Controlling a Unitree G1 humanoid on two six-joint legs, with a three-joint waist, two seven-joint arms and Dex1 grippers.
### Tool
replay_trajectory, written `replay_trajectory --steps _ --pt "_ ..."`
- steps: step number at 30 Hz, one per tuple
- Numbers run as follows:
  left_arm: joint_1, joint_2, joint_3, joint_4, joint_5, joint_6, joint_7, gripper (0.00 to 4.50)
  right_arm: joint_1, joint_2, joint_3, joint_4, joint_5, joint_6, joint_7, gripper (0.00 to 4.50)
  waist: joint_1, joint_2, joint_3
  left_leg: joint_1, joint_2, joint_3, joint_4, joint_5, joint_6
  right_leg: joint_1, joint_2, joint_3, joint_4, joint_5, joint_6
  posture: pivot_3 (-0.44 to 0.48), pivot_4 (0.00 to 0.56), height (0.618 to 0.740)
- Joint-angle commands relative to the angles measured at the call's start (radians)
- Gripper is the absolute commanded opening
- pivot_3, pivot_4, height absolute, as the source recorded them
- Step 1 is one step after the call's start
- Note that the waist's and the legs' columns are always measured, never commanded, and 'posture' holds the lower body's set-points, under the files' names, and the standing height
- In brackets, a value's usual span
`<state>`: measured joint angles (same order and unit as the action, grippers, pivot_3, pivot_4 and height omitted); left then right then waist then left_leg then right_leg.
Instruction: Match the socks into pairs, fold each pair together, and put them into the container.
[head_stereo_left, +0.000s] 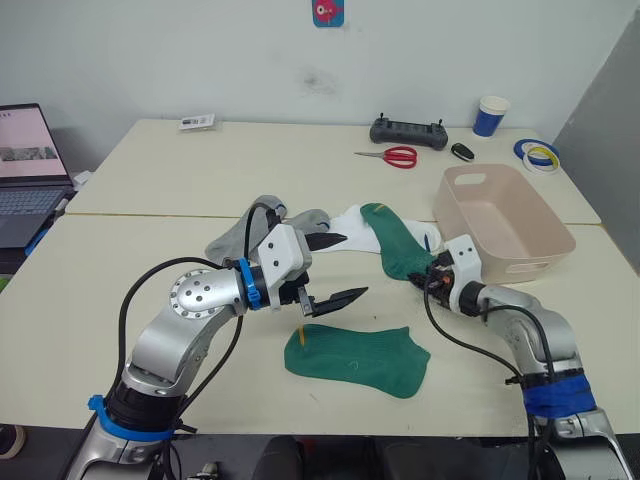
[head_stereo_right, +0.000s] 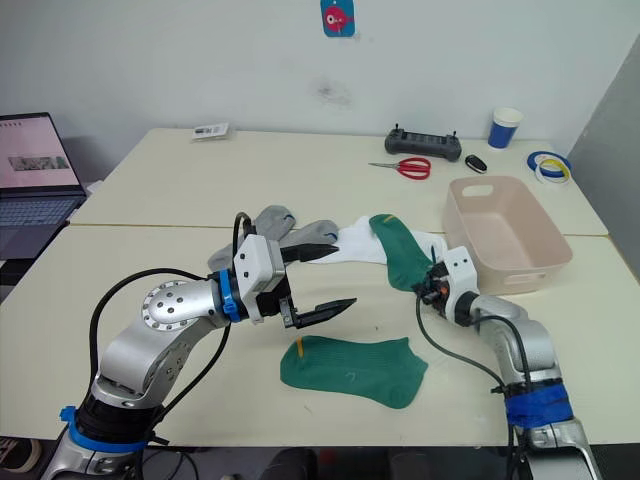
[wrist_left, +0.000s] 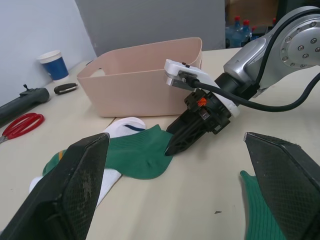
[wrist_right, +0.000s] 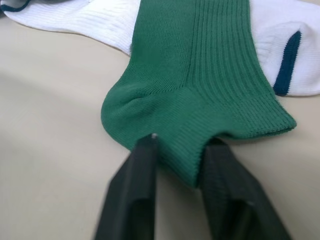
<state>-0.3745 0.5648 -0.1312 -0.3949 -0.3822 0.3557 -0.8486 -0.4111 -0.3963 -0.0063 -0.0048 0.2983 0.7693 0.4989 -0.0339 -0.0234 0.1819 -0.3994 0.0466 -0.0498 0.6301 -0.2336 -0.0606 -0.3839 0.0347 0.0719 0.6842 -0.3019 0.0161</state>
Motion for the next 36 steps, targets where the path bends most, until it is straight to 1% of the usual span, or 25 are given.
replay_trajectory --steps 1,4,7,11,13,16,20,23,26,30,34,36 --pt "0.002 -0.003 0.014 -0.019 0.007 -0.027 0.004 4.50 -0.027 -0.004 -0.020 0.000 0.010 -0.036 0.017 0.04 0.000 0.000 0.000 0.000 0.000 0.000 0.000 0.000 0.000 0.000 0.000 0.000 0.000 0.000 0.000 0.000 0.150 0.740" --pt "0.014 -0.001 0.024 -0.016 0.006 -0.027 0.010 4.50 -0.045 -0.022 -0.020 -0.022 0.026 -0.029 0.053 0.04 0.000 0.000 0.000 0.000 0.000 0.000 0.000 0.000 0.000 0.000 0.000 0.000 0.000 0.000 0.000 0.000 0.150 0.740" --pt "0.030 0.005 0.050 -0.005 -0.016 -0.005 0.016 4.50 -0.070 -0.088 -0.004 -0.116 0.097 0.044 0.171 0.04 0.000 0.001 0.001 0.000 0.000 0.000 0.000 0.000 0.000 0.000 0.000 0.000 0.000 0.000 0.000 0.000 0.150 0.740" --pt "0.033 0.008 0.073 0.016 -0.041 0.031 0.011 4.50 -0.070 -0.213 0.017 -0.228 0.192 0.135 0.324 0.04 0.001 0.001 0.001 0.000 0.000 -0.001 0.000 0.000 0.000 -0.001 0.000 -0.001 0.000 0.000 0.000 0.000 0.150 0.740" --pt "0.028 0.016 0.072 0.034 -0.038 0.047 0.001 4.50 -0.054 -0.301 0.002 -0.294 0.261 0.199 0.402 0.04 0.002 0.001 0.001 0.000 0.000 -0.001 0.000 0.000 0.000 0.000 0.000 -0.001 0.000 0.000 0.000 0.000 0.150 0.740" --pt "0.021 0.030 0.055 0.048 -0.037 0.069 -0.019 4.50 -0.029 -0.382 -0.025 -0.339 0.328 0.258 0.451 0.04 0.003 0.001 0.001 -0.001 0.000 -0.001 0.000 0.000 0.000 0.000 0.000 -0.001 -0.001 0.000 0.000 0.000 0.150 0.740" --pt "0.004 0.037 0.034 0.065 -0.038 0.100 -0.043 4.50 0.023 -0.446 -0.075 -0.411 0.450 0.343 0.498 0.04 0.003 0.001 0.001 -0.001 0.000 -0.001 0.000 0.000 0.000 0.000 0.000 -0.001 -0.001 0.000 0.000 0.000 0.150 0.740" --pt "-0.021 0.041 0.009 0.098 -0.015 0.105 -0.064 4.50 0.091 -0.472 -0.094 -0.469 0.509 0.379 0.498 0.04 0.003 0.001 0.001 -0.001 0.000 -0.001 0.000 0.000 0.000 0.000 0.000 -0.001 -0.001 0.000 0.000 0.000 0.150 0.740" --pt "-0.052 0.031 -0.020 0.141 0.015 0.096 -0.069 4.50 0.148 -0.471 -0.084 -0.481 0.488 0.352 0.465 0.04 0.003 0.001 0.001 -0.001 0.000 -0.001 0.000 0.000 0.000 0.000 0.000 -0.001 -0.001 0.000 0.000 0.000 0.150 0.740" --pt "-0.096 0.010 -0.059 0.191 0.055 0.082 -0.074 4.50 0.208 -0.448 -0.058 -0.453 0.398 0.274 0.391 0.04 0.003 0.001 0.001 -0.001 -0.001 0.000 0.001 0.000 0.000 0.000 0.000 -0.001 -0.001 0.000 0.001 0.000 0.150 0.740" --pt "-0.107 0.005 -0.073 0.201 0.057 0.093 -0.101 4.50 0.247 -0.454 -0.085 -0.475 0.429 0.298 0.380 0.04 0.001 0.001 0.001 -0.001 0.000 0.000 0.001 0.000 0.000 0.000 0.000 0.000 -0.001 0.000 0.001 0.000 0.150 0.740" --pt "-0.126 -0.004 -0.090 0.235 0.084 0.072 -0.105 4.50 0.267 -0.463 -0.079 -0.488 0.431 0.298 0.380 0.04 0.002 0.001 0.001 -0.001 0.000 -0.001 0.000 0.000 0.000 0.000 0.001 -0.001 -0.001 0.000 0.001 0.000 0.150 0.740"
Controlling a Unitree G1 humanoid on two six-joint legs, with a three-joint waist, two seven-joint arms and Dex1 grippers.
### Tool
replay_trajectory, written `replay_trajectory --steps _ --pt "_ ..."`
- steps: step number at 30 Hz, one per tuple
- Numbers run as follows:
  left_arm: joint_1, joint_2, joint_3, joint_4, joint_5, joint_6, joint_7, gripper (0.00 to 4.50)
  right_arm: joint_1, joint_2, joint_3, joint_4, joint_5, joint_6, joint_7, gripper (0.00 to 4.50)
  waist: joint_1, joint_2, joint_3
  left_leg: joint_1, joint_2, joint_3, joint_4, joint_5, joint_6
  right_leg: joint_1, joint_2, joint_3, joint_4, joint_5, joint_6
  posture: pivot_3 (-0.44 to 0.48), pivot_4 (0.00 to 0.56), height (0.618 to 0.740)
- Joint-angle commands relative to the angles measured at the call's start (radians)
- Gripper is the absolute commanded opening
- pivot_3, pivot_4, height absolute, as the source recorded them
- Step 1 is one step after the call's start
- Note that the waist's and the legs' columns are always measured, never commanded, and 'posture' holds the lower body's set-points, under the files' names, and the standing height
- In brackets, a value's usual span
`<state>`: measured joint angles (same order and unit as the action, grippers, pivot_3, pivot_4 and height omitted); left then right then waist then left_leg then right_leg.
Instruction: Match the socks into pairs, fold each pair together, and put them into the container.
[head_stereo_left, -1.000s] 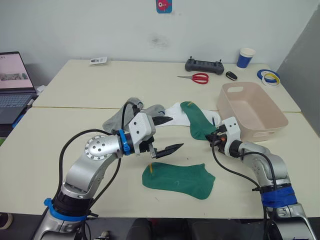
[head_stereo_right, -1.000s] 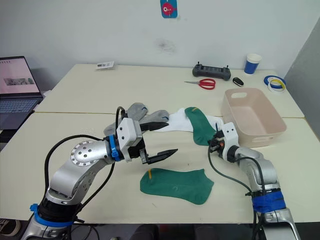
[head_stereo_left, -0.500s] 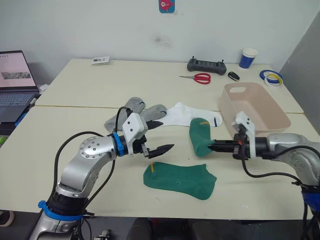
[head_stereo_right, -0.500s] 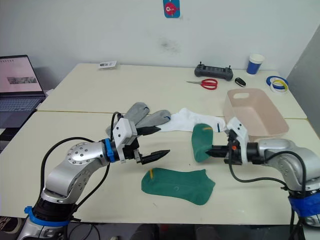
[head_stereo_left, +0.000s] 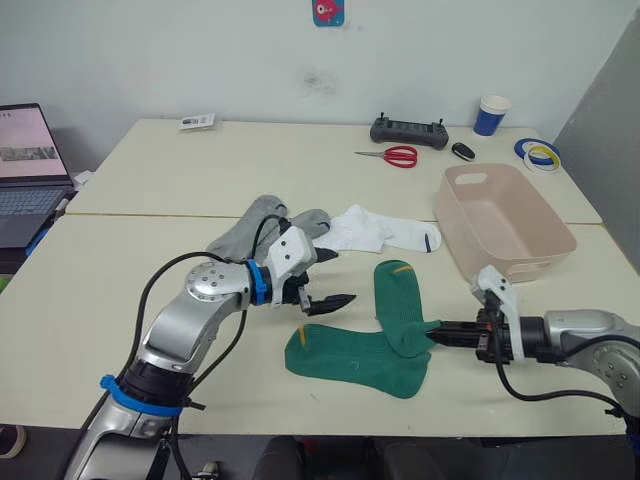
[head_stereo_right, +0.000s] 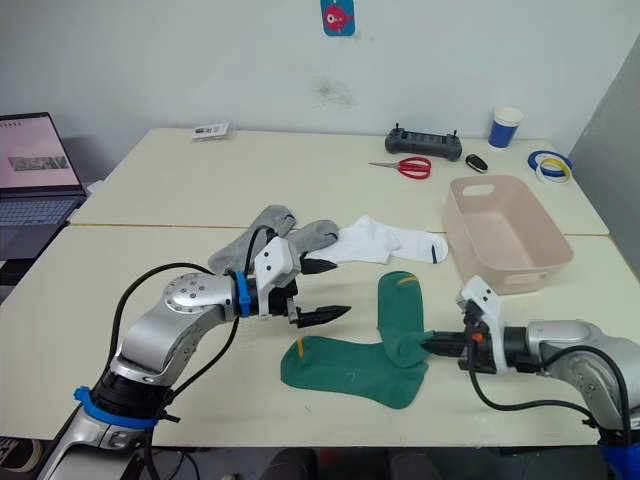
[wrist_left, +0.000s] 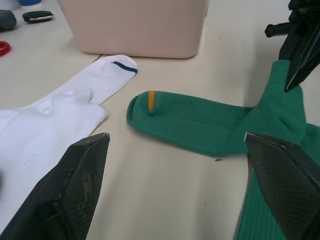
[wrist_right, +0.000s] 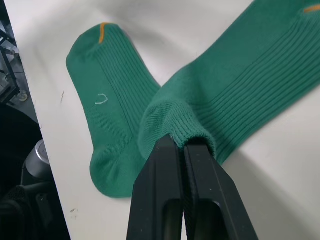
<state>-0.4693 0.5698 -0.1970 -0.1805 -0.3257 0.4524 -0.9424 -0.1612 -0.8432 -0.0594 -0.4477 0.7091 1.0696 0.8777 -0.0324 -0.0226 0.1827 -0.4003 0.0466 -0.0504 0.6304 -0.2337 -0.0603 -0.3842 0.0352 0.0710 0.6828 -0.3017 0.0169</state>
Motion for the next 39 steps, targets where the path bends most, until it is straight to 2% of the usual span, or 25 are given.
replay_trajectory --steps 1,4,8,9,14,17,24,28,31,36,39 --pt "-0.048 -0.019 -0.033 0.043 0.042 -0.033 -0.008 4.50 0.027 -0.013 -0.022 -0.048 0.015 -0.007 -0.009 0.25 0.001 0.000 0.000 0.000 0.000 0.000 0.000 0.000 0.000 0.000 0.000 0.000 0.000 0.000 0.000 0.000 0.150 0.740" --pt "-0.099 -0.060 -0.045 0.108 0.066 -0.040 0.005 4.50 0.052 -0.006 -0.028 -0.071 0.046 0.008 -0.011 0.98 0.002 0.000 0.000 0.000 -0.001 0.000 0.000 0.000 0.000 0.000 0.000 0.000 0.000 0.000 0.000 0.000 0.150 0.740" --pt "-0.150 -0.105 -0.067 0.207 0.104 -0.073 -0.001 4.50 0.092 -0.049 -0.064 -0.106 0.101 0.031 0.024 2.38 0.003 0.000 0.000 -0.001 -0.001 0.000 0.001 0.000 0.000 0.000 0.000 0.000 0.000 0.000 0.000 0.000 0.150 0.740" --pt "-0.169 -0.122 -0.077 0.247 0.117 -0.089 -0.004 4.50 0.105 -0.070 -0.081 -0.111 0.113 0.035 0.038 2.83 0.003 0.000 0.000 -0.001 -0.001 0.000 0.001 0.000 0.000 0.000 0.000 0.000 0.000 0.000 0.000 0.000 0.150 0.740" --pt "-0.278 -0.218 -0.104 0.465 0.171 -0.172 -0.007 4.50 0.213 -0.200 -0.144 -0.128 0.111 0.000 0.128 4.48 0.005 -0.001 0.000 -0.001 -0.001 0.000 0.001 0.000 0.000 0.000 0.000 0.000 0.000 0.000 0.000 0.000 0.150 0.740" --pt "-0.354 -0.280 -0.116 0.619 0.205 -0.220 -0.012 4.50 0.254 -0.205 -0.176 -0.113 0.076 -0.072 0.127 4.48 0.006 -0.001 0.001 -0.001 -0.002 0.000 0.001 0.000 0.000 0.001 0.000 0.000 -0.001 0.000 0.000 0.000 0.150 0.740" --pt "-0.497 -0.407 -0.126 0.968 0.283 -0.315 -0.010 4.50 0.248 -0.117 -0.183 -0.092 0.033 -0.141 0.033 4.48 -0.001 -0.002 0.001 -0.001 -0.002 0.000 0.001 0.000 0.000 0.000 0.001 0.000 -0.001 0.001 0.001 0.000 0.150 0.740" --pt "-0.547 -0.449 -0.112 1.112 0.328 -0.358 0.038 3.58 0.266 -0.101 -0.188 -0.108 0.038 -0.135 0.012 4.50 0.000 -0.002 0.001 -0.001 -0.002 0.000 0.001 0.000 0.000 0.000 0.001 0.001 -0.001 0.000 0.001 0.000 0.150 0.740" --pt "-0.562 -0.467 -0.106 1.161 0.344 -0.365 0.040 2.51 0.266 -0.091 -0.196 -0.119 0.047 -0.127 -0.008 4.50 0.002 -0.002 0.001 -0.001 -0.002 0.000 0.001 0.000 0.000 0.000 0.001 0.001 -0.001 0.000 0.001 0.000 0.150 0.740" --pt "-0.557 -0.480 -0.084 1.159 0.344 -0.380 0.026 0.90 0.242 -0.083 -0.188 -0.121 0.059 -0.118 -0.030 4.50 0.001 -0.002 0.001 -0.001 -0.002 0.000 0.001 0.000 0.000 0.000 0.000 0.001 0.000 0.000 0.002 0.000 0.150 0.740" --pt "-0.530 -0.462 -0.076 1.101 0.335 -0.361 0.011 0.01 0.220 -0.085 -0.177 -0.114 0.064 -0.119 -0.032 4.50 0.000 -0.001 0.001 -0.001 -0.002 0.000 0.001 0.000 0.000 0.000 0.000 0.001 0.000 0.000 0.002 0.000 0.150 0.740"
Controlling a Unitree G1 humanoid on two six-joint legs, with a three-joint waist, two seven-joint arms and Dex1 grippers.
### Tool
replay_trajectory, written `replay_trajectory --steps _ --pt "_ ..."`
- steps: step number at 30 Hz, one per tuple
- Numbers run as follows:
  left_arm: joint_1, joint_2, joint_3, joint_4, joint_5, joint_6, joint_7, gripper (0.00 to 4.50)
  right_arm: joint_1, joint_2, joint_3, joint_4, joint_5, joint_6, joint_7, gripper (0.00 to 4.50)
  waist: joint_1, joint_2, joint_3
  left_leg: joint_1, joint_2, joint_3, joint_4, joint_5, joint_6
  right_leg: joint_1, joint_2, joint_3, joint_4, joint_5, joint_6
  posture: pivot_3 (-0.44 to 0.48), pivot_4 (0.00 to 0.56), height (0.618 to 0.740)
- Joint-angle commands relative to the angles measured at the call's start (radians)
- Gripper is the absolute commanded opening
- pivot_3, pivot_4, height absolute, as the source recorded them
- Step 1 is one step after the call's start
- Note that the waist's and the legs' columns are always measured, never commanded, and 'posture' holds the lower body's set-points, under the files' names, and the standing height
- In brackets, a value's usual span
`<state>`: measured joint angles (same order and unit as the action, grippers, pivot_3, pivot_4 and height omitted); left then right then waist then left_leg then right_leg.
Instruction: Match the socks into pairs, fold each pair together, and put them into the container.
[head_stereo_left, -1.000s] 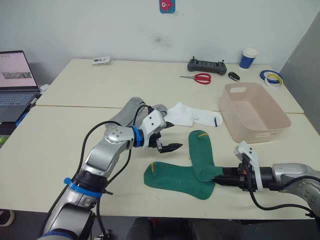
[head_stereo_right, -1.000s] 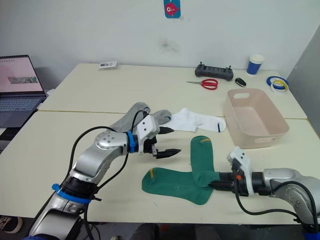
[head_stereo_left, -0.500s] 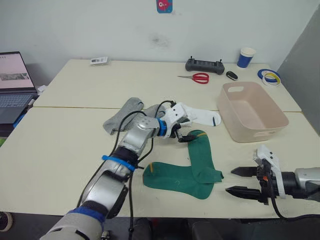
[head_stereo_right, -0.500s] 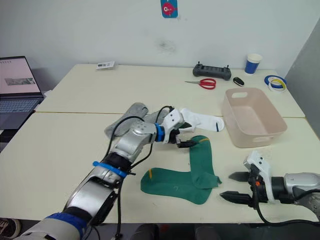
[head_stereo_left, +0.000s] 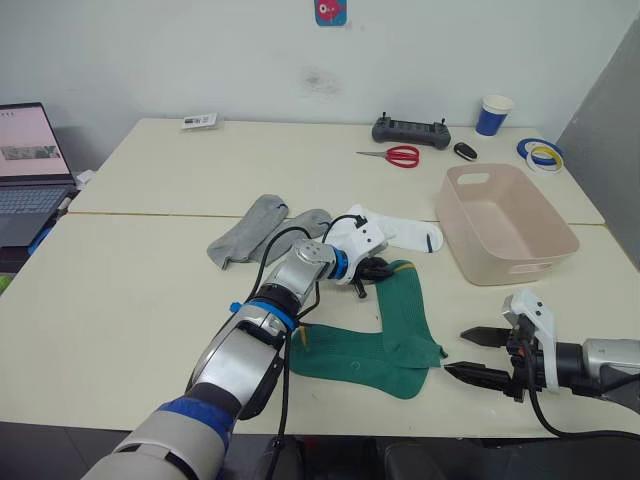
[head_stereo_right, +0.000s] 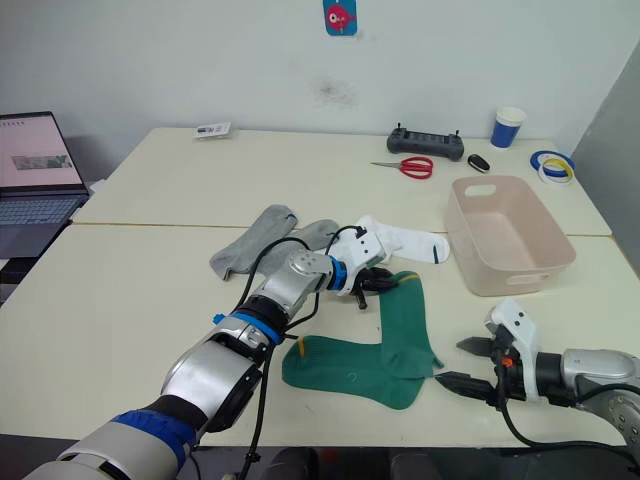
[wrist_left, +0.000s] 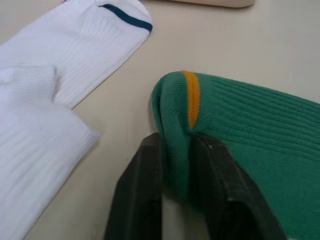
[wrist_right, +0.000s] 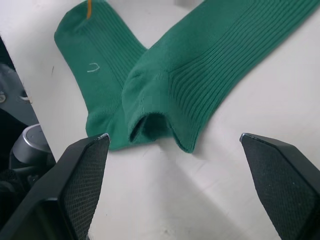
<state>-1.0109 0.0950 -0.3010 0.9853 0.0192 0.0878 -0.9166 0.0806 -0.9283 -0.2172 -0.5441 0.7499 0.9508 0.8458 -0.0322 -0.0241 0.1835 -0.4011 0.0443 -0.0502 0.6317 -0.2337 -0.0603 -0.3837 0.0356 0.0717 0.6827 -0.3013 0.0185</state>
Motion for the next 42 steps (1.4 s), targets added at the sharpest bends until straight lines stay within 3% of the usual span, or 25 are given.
replay_trajectory --steps 1,5,11,19,23,26,30,33,37,39,42 --pt "0.030 0.025 0.033 -0.097 -0.013 0.015 -0.019 0.01 -0.031 -0.002 -0.016 -0.013 0.021 -0.003 0.002 4.50 -0.002 0.000 0.000 0.000 0.000 0.000 0.000 0.000 0.000 0.000 0.000 0.000 0.000 0.000 0.000 0.000 0.150 0.740" --pt "0.141 0.095 0.052 -0.301 -0.023 0.104 -0.016 0.01 -0.069 -0.007 -0.010 0.008 0.018 -0.015 0.013 4.50 -0.004 0.000 0.000 0.000 0.001 0.000 0.000 0.000 0.000 0.000 0.000 0.000 0.001 0.000 0.000 0.000 0.150 0.740" --pt "0.442 0.225 0.128 -0.914 -0.070 0.466 0.081 0.01 -0.134 0.010 0.026 0.017 0.027 -0.030 0.030 4.50 -0.003 0.001 -0.001 0.001 0.003 -0.001 -0.001 0.000 0.000 0.000 0.000 0.000 0.003 0.000 0.000 0.000 0.150 0.740" --pt "0.676 0.223 0.264 -1.397 -0.145 0.898 0.284 0.01 -0.189 0.043 0.087 0.048 -0.004 -0.034 0.012 4.50 0.002 0.001 -0.001 0.002 0.001 -0.002 0.004 0.000 0.000 0.002 -0.002 -0.001 0.005 0.000 0.000 0.000 0.150 0.740" --pt "0.768 0.223 0.256 -1.482 -0.174 0.945 0.330 0.01 -0.211 0.078 0.130 0.056 -0.022 -0.027 -0.017 4.50 0.000 0.001 -0.001 0.003 0.001 -0.002 0.006 0.000 0.000 0.003 -0.001 -0.001 0.006 0.000 0.000 0.000 0.150 0.740" --pt "0.798 0.232 0.260 -1.497 -0.184 0.947 0.360 0.70 -0.232 0.106 0.155 0.059 -0.026 -0.006 -0.047 4.50 0.000 0.001 -0.001 0.002 0.001 -0.002 0.007 0.000 0.000 0.003 -0.001 -0.001 0.006 0.000 0.000 0.000 0.150 0.740" --pt "0.820 0.275 0.328 -1.541 -0.238 0.988 0.352 2.01 -0.264 0.144 0.182 0.063 -0.021 0.031 -0.091 4.50 0.000 0.001 0.000 0.002 0.001 -0.002 0.007 0.000 0.000 0.003 -0.001 -0.001 0.005 0.000 0.000 0.000 0.150 0.740" --pt "0.831 0.364 0.412 -1.539 -0.311 0.962 0.269 3.01 -0.284 0.172 0.191 0.075 -0.022 0.061 -0.131 4.50 -0.001 0.001 0.000 0.002 0.002 -0.002 0.007 0.000 0.000 0.003 -0.001 -0.001 0.005 0.000 0.000 0.000 0.150 0.740" --pt "0.797 0.495 0.475 -1.396 -0.407 0.827 0.086 4.34 -0.282 0.174 0.208 0.078 -0.030 0.069 -0.137 4.50 0.000 0.001 0.000 0.002 0.002 -0.002 0.007 0.000 0.000 0.002 -0.001 -0.001 0.006 0.000 0.000 0.000 0.150 0.740" --pt "0.777 0.527 0.450 -1.316 -0.419 0.751 0.019 4.34 -0.275 0.172 0.207 0.074 -0.028 0.072 -0.140 4.50 0.003 0.001 0.000 0.002 0.001 -0.001 0.007 0.000 0.000 0.002 -0.001 -0.001 0.005 0.000 0.000 0.000 0.150 0.740" --pt "0.717 0.523 0.392 -1.170 -0.378 0.663 0.015 4.34 -0.262 0.176 0.195 0.070 -0.020 0.088 -0.156 4.50 0.006 0.001 0.000 0.001 0.001 -0.001 0.007 0.000 0.000 0.002 -0.002 -0.001 0.003 0.000 0.000 0.000 0.150 0.740"
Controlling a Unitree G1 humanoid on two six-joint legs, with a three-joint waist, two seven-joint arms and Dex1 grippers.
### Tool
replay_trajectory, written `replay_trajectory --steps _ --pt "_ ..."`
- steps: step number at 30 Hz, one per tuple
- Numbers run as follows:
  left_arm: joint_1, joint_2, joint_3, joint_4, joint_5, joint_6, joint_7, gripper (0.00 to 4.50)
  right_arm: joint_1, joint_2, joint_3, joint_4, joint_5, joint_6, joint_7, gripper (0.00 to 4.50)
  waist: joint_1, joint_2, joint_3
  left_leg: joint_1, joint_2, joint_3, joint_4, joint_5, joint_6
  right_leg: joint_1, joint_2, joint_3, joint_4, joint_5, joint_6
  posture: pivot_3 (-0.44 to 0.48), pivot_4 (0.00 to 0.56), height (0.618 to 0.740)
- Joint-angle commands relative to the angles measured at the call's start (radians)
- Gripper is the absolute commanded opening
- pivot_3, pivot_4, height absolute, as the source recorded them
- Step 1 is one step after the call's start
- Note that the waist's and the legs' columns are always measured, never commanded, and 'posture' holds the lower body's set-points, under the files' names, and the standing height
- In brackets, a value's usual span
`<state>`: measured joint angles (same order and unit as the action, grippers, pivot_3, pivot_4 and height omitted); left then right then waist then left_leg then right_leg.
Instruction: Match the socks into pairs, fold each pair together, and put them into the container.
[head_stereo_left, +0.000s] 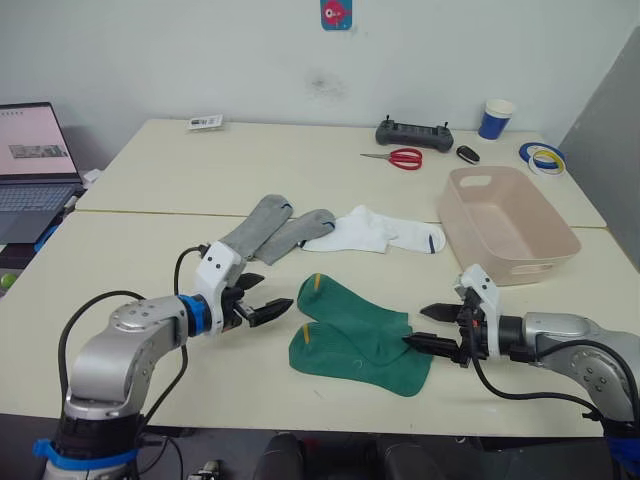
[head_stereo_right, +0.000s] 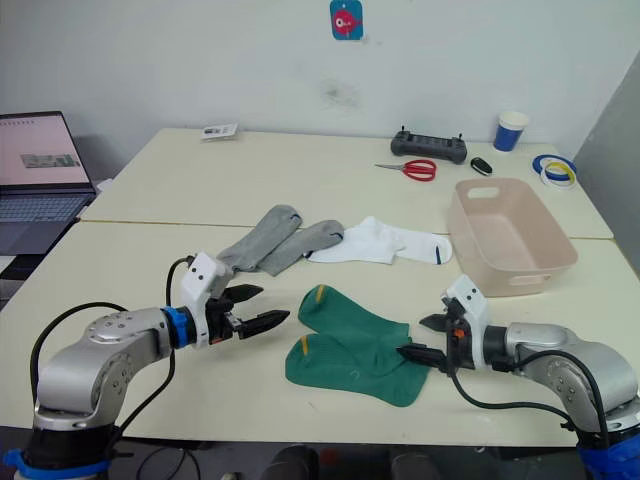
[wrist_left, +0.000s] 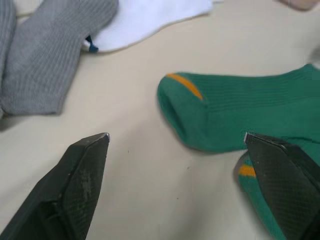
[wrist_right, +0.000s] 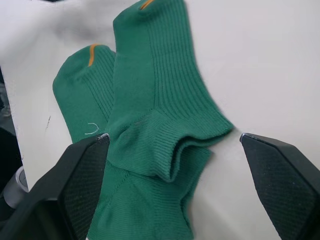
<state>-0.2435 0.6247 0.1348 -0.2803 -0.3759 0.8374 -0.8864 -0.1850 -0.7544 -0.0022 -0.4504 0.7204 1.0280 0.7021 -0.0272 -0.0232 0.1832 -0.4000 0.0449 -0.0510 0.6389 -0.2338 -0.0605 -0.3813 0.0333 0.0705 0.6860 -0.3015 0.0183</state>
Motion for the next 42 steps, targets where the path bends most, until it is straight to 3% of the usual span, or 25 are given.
replay_trajectory --steps 1,4,11,14,18,25,31,37,42 --pt "-0.073 -0.013 -0.059 0.131 0.020 -0.099 -0.017 4.34 0.007 0.003 -0.020 -0.025 0.009 0.014 -0.018 4.50 0.000 0.000 0.000 0.000 0.000 0.000 0.000 0.000 0.000 0.000 0.000 0.000 0.000 0.000 0.000 0.000 0.150 0.740" --pt "-0.153 -0.050 -0.104 0.257 0.038 -0.132 0.003 4.34 0.022 0.024 -0.021 -0.030 0.021 0.036 -0.045 4.50 -0.002 0.000 0.000 -0.001 0.000 0.000 0.000 0.000 0.000 0.000 0.000 0.000 -0.001 0.001 0.001 0.000 0.150 0.740" --pt "-0.258 -0.101 -0.205 0.459 0.113 -0.232 0.001 2.21 0.010 0.098 -0.026 -0.005 0.025 0.075 -0.104 4.50 -0.007 0.000 0.000 -0.001 0.001 0.000 -0.001 0.000 0.000 -0.001 0.001 0.001 -0.001 0.001 0.001 0.000 0.150 0.740" --pt "-0.255 -0.103 -0.232 0.436 0.105 -0.231 -0.030 1.25 -0.002 0.116 -0.005 0.023 -0.001 0.064 -0.110 3.89 -0.006 0.000 0.000 -0.001 0.001 0.000 -0.001 0.000 0.000 -0.001 0.001 0.001 -0.001 0.001 0.001 0.000 0.150 0.740" --pt "-0.232 -0.098 -0.259 0.395 0.102 -0.211 -0.045 0.04 -0.010 0.143 0.025 0.046 -0.020 0.049 -0.112 2.59 -0.005 0.000 0.000 -0.001 0.001 0.000 -0.001 0.000 0.000 -0.001 0.001 0.001 -0.001 0.001 0.001 0.000 0.150 0.740" --pt "-0.215 -0.096 -0.251 0.370 0.107 -0.207 -0.019 0.00 -0.023 0.163 0.021 0.061 -0.026 0.033 -0.097 0.05 -0.005 0.000 0.000 -0.001 0.001 0.000 -0.001 0.000 0.000 -0.001 0.001 0.001 -0.001 0.001 0.001 0.000 0.150 0.740" --pt "-0.200 -0.067 -0.184 0.294 0.071 -0.191 0.000 0.00 -0.069 0.115 -0.016 0.067 -0.005 0.037 -0.043 0.02 -0.006 0.000 0.000 -0.001 0.001 0.000 -0.001 0.000 0.000 -0.001 0.001 0.001 0.000 0.001 0.001 0.000 0.150 0.740" --pt "-0.135 -0.009 -0.105 0.096 -0.039 -0.033 0.011 0.00 -0.121 0.044 -0.044 0.027 0.096 0.121 0.031 0.02 -0.006 0.000 0.000 -0.002 0.002 0.000 -0.003 0.000 0.000 -0.003 0.001 0.001 0.000 0.000 0.001 0.000 0.150 0.740" --pt "-0.113 -0.019 -0.132 0.085 -0.024 -0.038 0.050 0.00 -0.142 0.044 0.023 0.077 0.026 0.093 0.010 0.02 -0.006 0.000 0.000 -0.002 0.001 0.000 -0.003 0.000 0.000 -0.003 0.001 0.001 -0.001 0.000 0.001 0.000 0.150 0.740"
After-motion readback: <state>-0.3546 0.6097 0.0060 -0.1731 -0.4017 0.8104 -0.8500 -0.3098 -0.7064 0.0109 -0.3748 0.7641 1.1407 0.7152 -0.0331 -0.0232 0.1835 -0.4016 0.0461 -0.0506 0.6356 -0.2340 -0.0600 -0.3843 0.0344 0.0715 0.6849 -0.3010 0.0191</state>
